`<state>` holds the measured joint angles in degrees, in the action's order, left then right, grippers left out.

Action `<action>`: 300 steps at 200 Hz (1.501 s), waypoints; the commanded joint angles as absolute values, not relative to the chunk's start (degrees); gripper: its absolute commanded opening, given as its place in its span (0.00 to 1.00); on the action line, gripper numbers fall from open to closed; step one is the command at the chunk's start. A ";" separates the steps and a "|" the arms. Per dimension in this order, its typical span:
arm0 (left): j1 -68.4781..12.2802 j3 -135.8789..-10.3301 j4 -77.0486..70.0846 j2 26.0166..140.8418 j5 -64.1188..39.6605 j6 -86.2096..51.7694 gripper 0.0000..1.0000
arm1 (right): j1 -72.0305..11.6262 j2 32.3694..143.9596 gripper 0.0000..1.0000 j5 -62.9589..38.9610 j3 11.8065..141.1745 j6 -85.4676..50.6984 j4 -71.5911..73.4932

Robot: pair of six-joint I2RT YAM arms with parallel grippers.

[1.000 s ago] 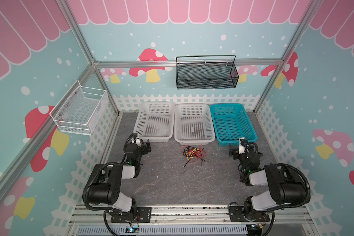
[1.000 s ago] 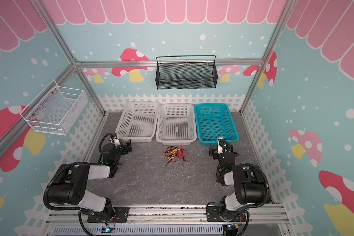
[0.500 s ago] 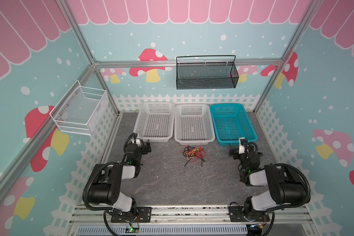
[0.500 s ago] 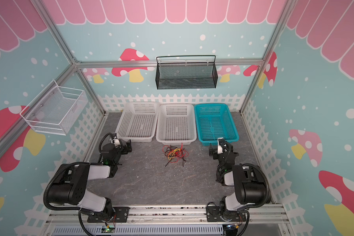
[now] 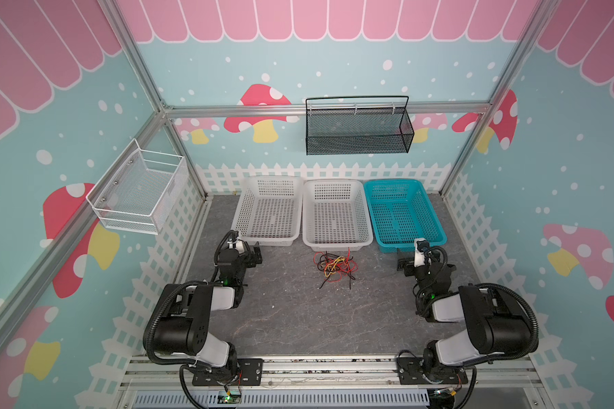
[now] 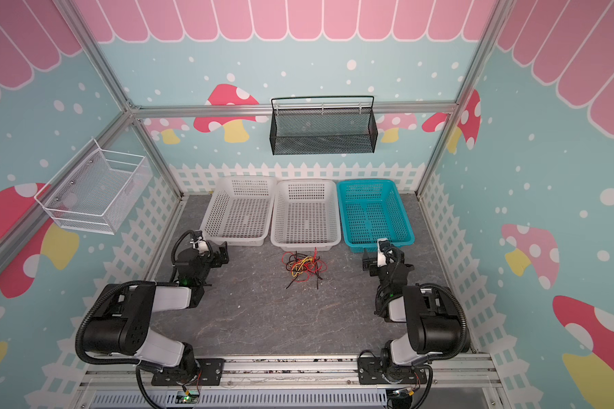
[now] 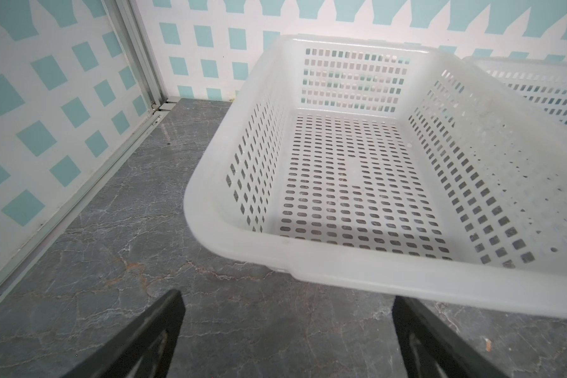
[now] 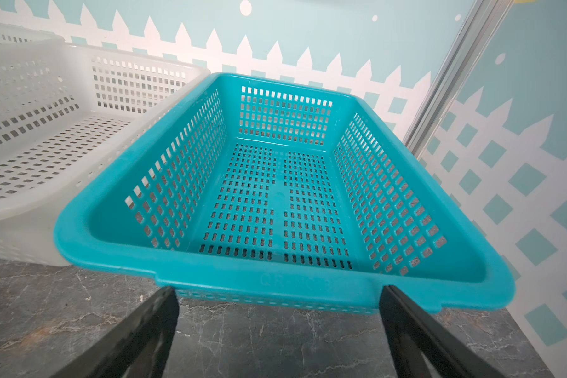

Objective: Untangle and sort cables by color
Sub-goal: Untie the cable.

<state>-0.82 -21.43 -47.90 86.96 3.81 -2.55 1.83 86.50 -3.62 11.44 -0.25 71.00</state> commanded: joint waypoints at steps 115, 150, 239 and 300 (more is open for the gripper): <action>-7.12 -27.33 -10.58 58.83 7.23 -13.58 1.00 | 2.02 56.85 0.93 -7.48 20.48 -15.78 28.21; -15.22 -27.13 -5.37 55.19 15.35 -16.42 1.00 | 1.86 51.57 0.91 -11.39 22.88 -17.84 18.55; -38.80 -24.13 -16.01 58.61 19.49 -15.96 1.00 | -7.39 55.57 0.78 -15.29 29.76 -18.49 8.72; -49.06 -23.29 -29.23 69.54 20.68 -10.30 0.99 | -18.69 62.58 0.66 -15.89 33.85 -21.24 8.87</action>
